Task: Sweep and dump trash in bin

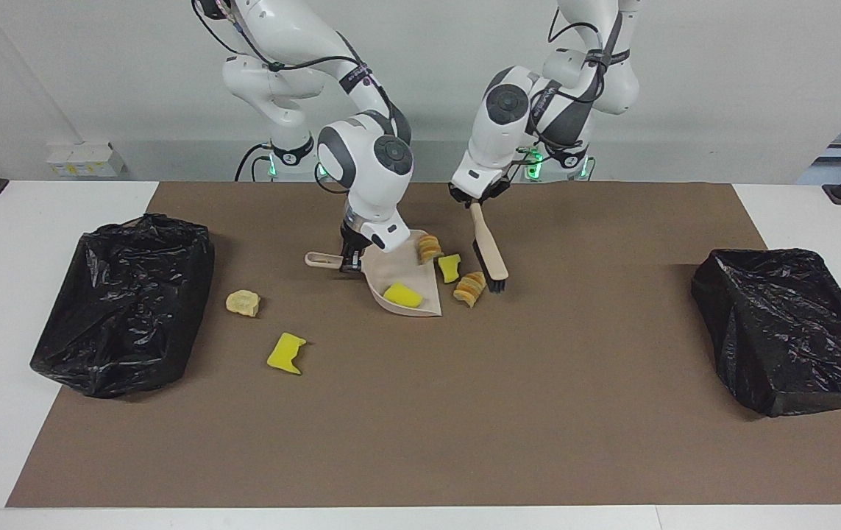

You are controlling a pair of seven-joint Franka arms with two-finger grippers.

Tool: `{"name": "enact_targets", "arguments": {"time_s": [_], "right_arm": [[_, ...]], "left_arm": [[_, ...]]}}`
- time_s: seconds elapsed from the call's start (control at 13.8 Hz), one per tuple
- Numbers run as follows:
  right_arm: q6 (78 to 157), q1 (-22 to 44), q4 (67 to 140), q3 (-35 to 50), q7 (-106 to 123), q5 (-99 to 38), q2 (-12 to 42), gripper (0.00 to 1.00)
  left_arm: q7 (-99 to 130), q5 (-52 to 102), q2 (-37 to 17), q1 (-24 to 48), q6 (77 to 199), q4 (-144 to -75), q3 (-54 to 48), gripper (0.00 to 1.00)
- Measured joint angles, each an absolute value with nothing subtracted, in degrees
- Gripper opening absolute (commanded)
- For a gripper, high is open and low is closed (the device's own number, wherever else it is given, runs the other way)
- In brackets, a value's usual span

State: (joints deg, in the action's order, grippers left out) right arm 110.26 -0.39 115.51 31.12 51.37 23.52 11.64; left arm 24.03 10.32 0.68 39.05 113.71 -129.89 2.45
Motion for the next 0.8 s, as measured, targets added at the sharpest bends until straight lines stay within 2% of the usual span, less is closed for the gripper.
{"name": "enact_targets", "arguments": {"time_s": [0.36,0.65,0.8], "right_arm": [[110.3,-0.4,115.6,31.1,51.4,23.5,11.6,0.00],[110.3,-0.4,115.6,31.1,51.4,23.5,11.6,0.00],[110.3,-0.4,115.6,31.1,51.6,23.5,11.6,0.00]], "left_arm": [[29.3,14.4,-0.1,51.0,120.4,-130.0,1.1,0.00],[32.3,17.6,-0.5,52.7,121.1,-125.9,1.5,0.00],[33.1,17.6,-0.4,52.6,117.7,-123.5,2.5,0.00]]}}
